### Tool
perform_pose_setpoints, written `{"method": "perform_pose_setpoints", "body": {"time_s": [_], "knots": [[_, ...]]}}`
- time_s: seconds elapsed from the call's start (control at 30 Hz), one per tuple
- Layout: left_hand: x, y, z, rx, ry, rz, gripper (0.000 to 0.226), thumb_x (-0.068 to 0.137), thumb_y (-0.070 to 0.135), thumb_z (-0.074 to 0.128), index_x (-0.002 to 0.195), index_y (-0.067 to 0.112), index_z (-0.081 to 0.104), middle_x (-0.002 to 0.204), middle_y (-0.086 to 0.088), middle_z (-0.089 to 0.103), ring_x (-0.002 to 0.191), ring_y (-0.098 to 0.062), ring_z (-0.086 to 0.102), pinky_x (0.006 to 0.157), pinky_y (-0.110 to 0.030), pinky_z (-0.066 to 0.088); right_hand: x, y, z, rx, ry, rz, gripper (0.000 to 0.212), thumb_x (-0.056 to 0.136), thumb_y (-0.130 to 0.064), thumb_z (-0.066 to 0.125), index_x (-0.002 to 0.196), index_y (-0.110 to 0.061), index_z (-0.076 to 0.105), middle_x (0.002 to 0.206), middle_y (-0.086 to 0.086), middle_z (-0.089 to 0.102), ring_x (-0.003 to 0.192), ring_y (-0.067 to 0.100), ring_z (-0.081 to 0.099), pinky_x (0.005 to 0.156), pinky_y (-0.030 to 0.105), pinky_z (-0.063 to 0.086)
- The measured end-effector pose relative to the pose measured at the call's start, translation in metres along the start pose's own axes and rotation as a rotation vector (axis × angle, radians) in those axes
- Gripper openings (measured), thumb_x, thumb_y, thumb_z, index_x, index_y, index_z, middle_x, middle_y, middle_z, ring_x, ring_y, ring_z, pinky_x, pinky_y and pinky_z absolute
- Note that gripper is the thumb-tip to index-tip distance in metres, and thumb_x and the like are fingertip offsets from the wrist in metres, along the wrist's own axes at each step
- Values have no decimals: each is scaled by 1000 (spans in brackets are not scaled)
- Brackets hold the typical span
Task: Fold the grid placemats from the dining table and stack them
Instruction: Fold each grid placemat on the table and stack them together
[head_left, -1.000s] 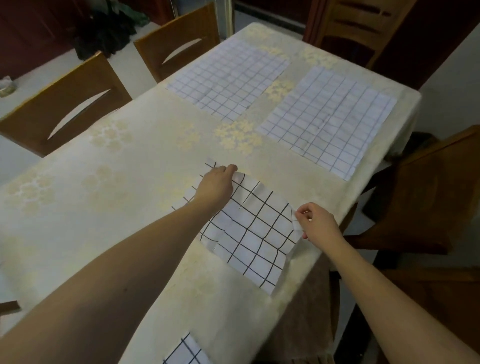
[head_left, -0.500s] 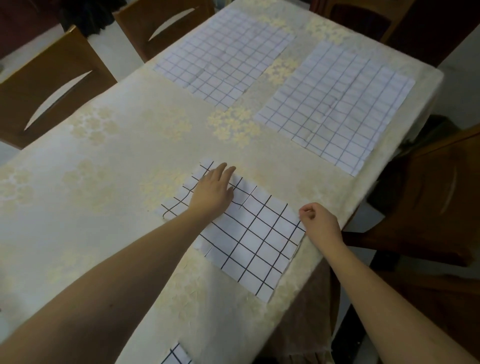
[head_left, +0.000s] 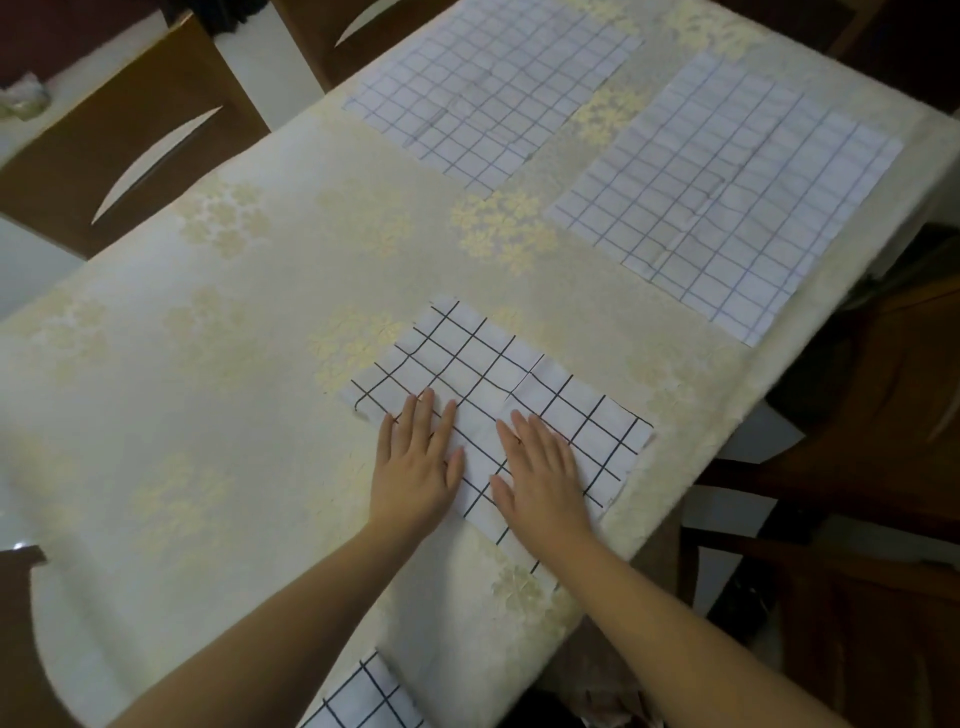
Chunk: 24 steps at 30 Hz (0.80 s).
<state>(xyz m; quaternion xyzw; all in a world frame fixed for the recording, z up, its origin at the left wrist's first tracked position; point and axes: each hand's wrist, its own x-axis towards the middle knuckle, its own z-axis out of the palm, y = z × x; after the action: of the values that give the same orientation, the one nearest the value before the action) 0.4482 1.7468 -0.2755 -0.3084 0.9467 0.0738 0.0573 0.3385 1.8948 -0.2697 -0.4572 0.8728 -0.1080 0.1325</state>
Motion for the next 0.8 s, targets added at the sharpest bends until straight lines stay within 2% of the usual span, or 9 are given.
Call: {"method": "perform_pose_setpoints", "body": {"time_s": [0.1, 0.33, 0.47, 0.57, 0.67, 0.73, 0.8], "knots": [[5, -7, 3, 4, -47, -2, 61, 100, 52, 19, 156, 31, 8, 164, -4, 4, 151, -23, -2, 120, -46, 5, -1, 0, 14, -111, -76, -29, 69, 99, -54, 25, 156, -19, 12, 164, 6, 7, 150, 24, 6, 118, 45, 8], [12, -35, 5, 1, -130, 41, 67, 95, 69, 14, 150, 45, -15, 161, 9, -23, 148, -21, -21, 120, -48, -7, -10, 15, 11, -152, -124, 14, 74, 97, -65, 13, 156, -23, 3, 164, 4, -1, 151, 23, -2, 118, 46, 5], [20, -51, 1, -5, -145, 114, 69, 92, 72, 12, 150, 45, -15, 160, 9, -24, 148, -21, -23, 120, -49, -9, -17, 22, 6, -177, -145, 17, 74, 97, -67, 12, 155, -24, -5, 163, 4, -9, 150, 22, -9, 119, 46, 3], [26, -60, -4, -12, -166, 113, 67, 93, 70, 8, 151, 45, -13, 161, 10, -22, 148, -19, -20, 120, -47, -8, -21, 24, 4, -194, -156, 36, 74, 97, -66, 8, 156, -23, 0, 163, 6, -5, 150, 24, -4, 118, 46, 3], [32, -70, -12, -132, -119, -102, 62, 100, 56, 21, 155, 36, 1, 164, 1, -8, 151, -22, -7, 120, -45, -2, -26, 24, 0, -203, -158, 58, 74, 96, -65, 2, 156, -20, 6, 163, 7, 3, 150, 26, 3, 117, 46, 5], [32, -76, -22, -233, 50, -243, 59, 101, 42, 39, 154, 22, 23, 161, -12, 17, 148, -31, 16, 118, -49, 16, -31, 23, 0, -193, -164, 57, 73, 97, -63, 1, 156, -20, 6, 163, 7, 4, 150, 25, 3, 117, 45, 5], [32, -81, -32, -367, 201, -410, 48, 98, 31, 52, 141, 12, 45, 145, -18, 39, 131, -36, 40, 105, -47, 35, -34, 19, -1, -178, -157, 46, 70, 99, -59, 5, 155, -19, 11, 162, 7, 11, 149, 26, 10, 117, 45, 7]]}}
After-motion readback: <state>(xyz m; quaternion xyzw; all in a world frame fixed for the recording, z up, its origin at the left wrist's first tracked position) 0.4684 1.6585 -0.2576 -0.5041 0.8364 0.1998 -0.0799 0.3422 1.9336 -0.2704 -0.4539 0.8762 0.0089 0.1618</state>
